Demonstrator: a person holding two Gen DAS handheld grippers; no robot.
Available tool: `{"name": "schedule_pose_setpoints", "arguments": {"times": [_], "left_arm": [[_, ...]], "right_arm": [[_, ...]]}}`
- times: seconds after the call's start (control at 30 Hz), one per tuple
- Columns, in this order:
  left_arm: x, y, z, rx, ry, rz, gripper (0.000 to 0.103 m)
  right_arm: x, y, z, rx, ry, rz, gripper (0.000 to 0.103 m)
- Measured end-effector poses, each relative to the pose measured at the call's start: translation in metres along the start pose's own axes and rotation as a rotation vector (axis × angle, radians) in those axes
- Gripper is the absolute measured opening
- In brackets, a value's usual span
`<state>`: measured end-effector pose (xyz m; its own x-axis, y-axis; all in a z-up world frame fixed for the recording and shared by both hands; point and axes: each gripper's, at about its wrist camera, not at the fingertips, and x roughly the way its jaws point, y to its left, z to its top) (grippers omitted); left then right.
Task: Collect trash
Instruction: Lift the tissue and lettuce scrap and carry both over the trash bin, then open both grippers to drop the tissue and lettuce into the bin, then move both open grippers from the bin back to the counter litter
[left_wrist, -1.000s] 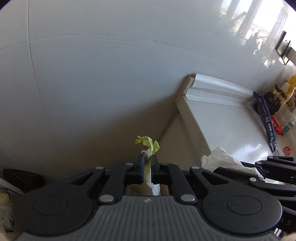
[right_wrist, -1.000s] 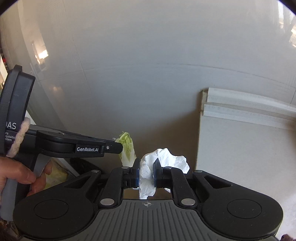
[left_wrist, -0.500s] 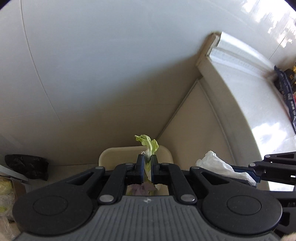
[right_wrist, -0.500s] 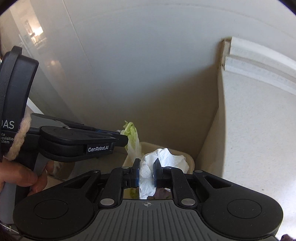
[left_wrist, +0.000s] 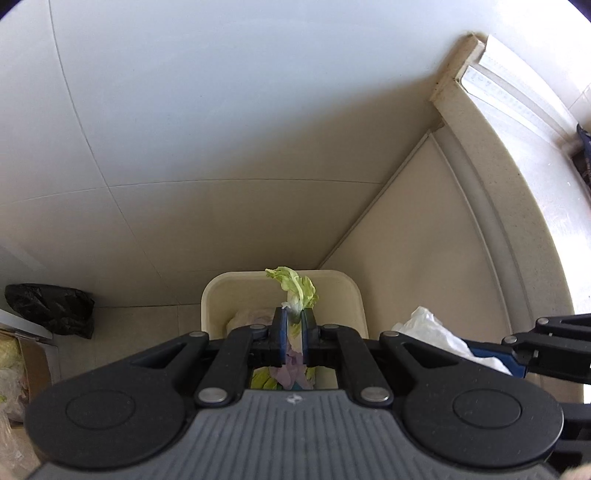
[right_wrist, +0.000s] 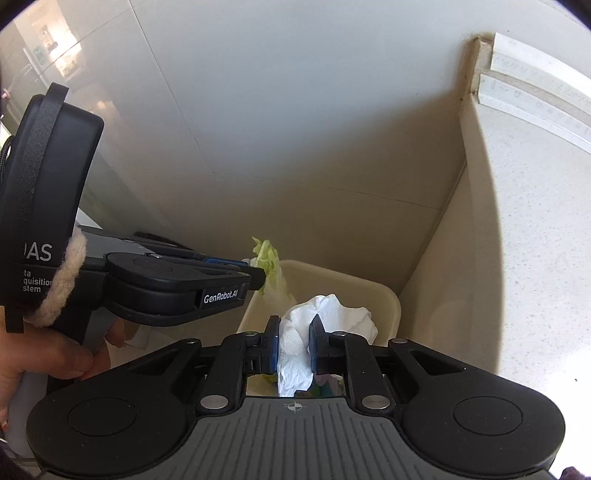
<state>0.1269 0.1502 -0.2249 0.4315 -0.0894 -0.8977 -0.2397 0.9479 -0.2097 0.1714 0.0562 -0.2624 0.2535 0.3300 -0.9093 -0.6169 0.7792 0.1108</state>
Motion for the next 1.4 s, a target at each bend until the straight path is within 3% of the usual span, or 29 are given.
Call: {"name": "schedule_pose_setpoints", "arguments": {"times": [0.53, 0.6, 0.67, 0.73, 0.83, 1.03, 1.13, 1.3, 1.4], "left_arm": [[0.011, 0.009, 0.001, 0.019, 0.017, -0.022, 0.008], [0.010, 0.010, 0.002, 0.025, 0.017, -0.034, 0.016], [0.010, 0.009, 0.002, 0.027, 0.018, -0.022, 0.034], [0.009, 0.012, 0.003, 0.009, 0.017, -0.016, 0.044], [0.009, 0.015, 0.003, -0.013, 0.020, -0.016, 0.048], [0.007, 0.014, 0.005, -0.012, 0.025, -0.019, 0.054], [-0.002, 0.011, 0.004, -0.016, 0.026, -0.024, 0.063], [-0.019, -0.006, -0.003, 0.077, 0.029, -0.039, 0.072], [-0.031, -0.022, -0.004, 0.142, 0.016, -0.043, 0.077]], "right_arm": [[-0.004, -0.007, -0.004, 0.026, -0.035, -0.010, 0.019], [-0.005, -0.008, -0.005, 0.039, -0.038, 0.000, 0.019], [-0.007, -0.010, -0.005, 0.058, -0.034, 0.006, 0.027], [-0.007, -0.014, -0.004, 0.082, -0.037, -0.007, 0.040], [-0.011, -0.020, -0.005, 0.115, -0.052, -0.009, 0.052], [-0.020, -0.027, -0.007, 0.148, -0.072, 0.002, 0.057], [-0.033, -0.025, -0.009, 0.144, -0.088, -0.013, 0.060], [-0.076, -0.024, -0.032, 0.147, -0.192, -0.035, 0.076], [-0.102, -0.032, -0.045, 0.174, -0.232, -0.053, 0.077]]}}
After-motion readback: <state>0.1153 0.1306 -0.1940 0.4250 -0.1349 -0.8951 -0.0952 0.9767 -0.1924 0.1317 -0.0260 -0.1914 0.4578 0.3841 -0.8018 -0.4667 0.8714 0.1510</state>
